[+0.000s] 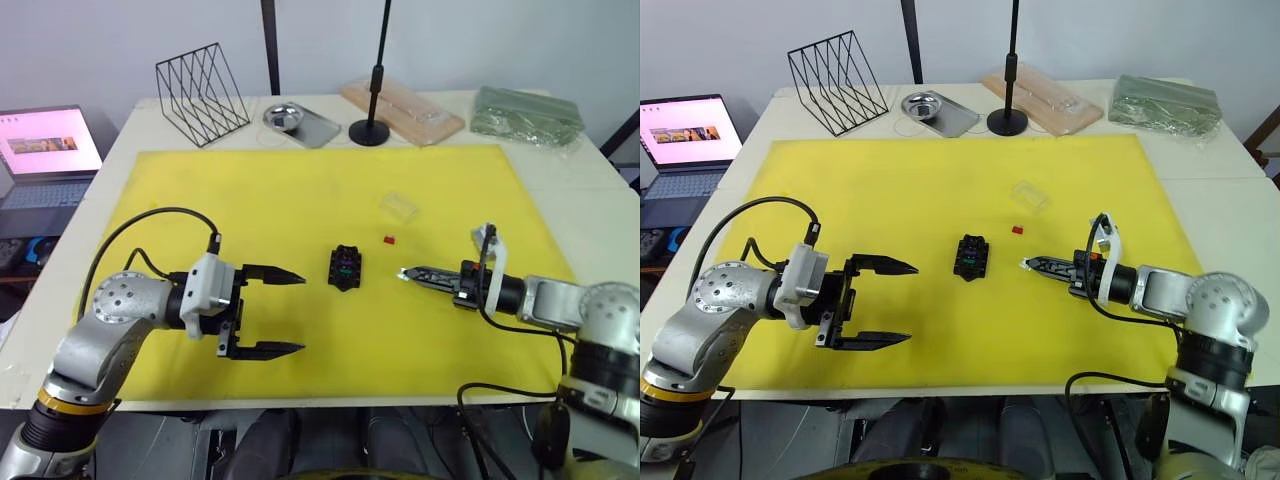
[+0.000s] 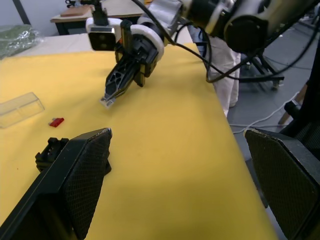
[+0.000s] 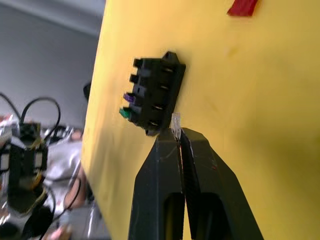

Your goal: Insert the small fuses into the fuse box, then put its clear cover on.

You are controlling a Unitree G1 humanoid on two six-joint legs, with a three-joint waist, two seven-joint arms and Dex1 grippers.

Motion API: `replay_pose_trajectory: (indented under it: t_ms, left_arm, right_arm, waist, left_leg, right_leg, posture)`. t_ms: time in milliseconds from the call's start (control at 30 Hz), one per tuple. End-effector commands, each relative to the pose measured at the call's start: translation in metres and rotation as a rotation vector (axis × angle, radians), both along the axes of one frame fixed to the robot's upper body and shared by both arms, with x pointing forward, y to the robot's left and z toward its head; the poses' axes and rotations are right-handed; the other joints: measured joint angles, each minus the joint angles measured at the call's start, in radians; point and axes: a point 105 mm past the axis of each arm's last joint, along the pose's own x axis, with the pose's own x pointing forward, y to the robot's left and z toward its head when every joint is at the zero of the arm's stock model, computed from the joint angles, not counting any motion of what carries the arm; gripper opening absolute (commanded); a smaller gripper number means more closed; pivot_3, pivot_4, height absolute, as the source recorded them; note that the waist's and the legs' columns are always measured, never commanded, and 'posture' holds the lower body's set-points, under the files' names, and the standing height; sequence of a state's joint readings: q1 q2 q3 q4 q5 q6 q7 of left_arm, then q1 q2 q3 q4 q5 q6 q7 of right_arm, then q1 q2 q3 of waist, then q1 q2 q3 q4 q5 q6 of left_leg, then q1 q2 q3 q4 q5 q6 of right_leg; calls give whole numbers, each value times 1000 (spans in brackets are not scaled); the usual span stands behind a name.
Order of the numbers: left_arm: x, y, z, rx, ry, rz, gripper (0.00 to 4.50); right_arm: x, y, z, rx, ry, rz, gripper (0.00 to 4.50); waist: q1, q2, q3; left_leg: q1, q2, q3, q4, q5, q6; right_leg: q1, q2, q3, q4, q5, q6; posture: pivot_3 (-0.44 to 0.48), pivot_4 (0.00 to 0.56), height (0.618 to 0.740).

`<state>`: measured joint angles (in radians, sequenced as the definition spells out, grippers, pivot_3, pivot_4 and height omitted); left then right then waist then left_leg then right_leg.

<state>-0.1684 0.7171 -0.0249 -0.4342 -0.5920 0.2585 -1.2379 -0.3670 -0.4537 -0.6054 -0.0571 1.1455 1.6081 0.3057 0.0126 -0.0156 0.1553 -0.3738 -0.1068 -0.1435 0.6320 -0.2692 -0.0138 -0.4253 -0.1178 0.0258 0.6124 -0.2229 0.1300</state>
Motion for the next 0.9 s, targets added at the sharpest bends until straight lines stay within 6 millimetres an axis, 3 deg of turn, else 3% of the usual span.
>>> replay_pose_trajectory:
  t_ms: [33,167,300,567,900]
  left_arm:
    - [-1,-2,9,-9,-31,-18,4500]
    - [-1,-3,9,-12,-30,-18,4500]
    - [-3,-5,9,-25,-25,-12,4500]
    - [-11,-9,7,-41,-11,-10,4500]
    - [-9,-8,9,-41,-15,-13,4500]
  right_arm:
    - [-2,-9,14,-31,-64,-96,30]
    - [-7,-15,10,-43,-62,-218,30]
    - [-26,-3,8,-19,-66,-277,30]
    - [-41,13,15,83,25,-493,30]
    - [-44,16,-4,100,134,-616,30]
  waist:
    - [-1,1,0]
    - [-1,1,0]
    - [-1,2,0]
    - [-9,4,1]
    - [-2,4,1]
  left_leg:
    - [0,0,0,0,0,0]
    - [0,0,0,-1,0,0]
    - [0,0,0,-1,0,0]
    - [1,1,0,-1,0,0]
    - [1,0,0,-1,0,0]
  right_leg:
    - [0,0,0,0,0,0]
    - [0,0,0,0,0,0]
    - [0,0,0,0,0,0]
    - [0,0,1,0,-1,1]
    - [1,1,1,0,-1,0]
  posture:
    - [0,150,740]
    - [0,150,740]
    - [0,150,740]
    - [0,150,740]
    - [0,150,740]
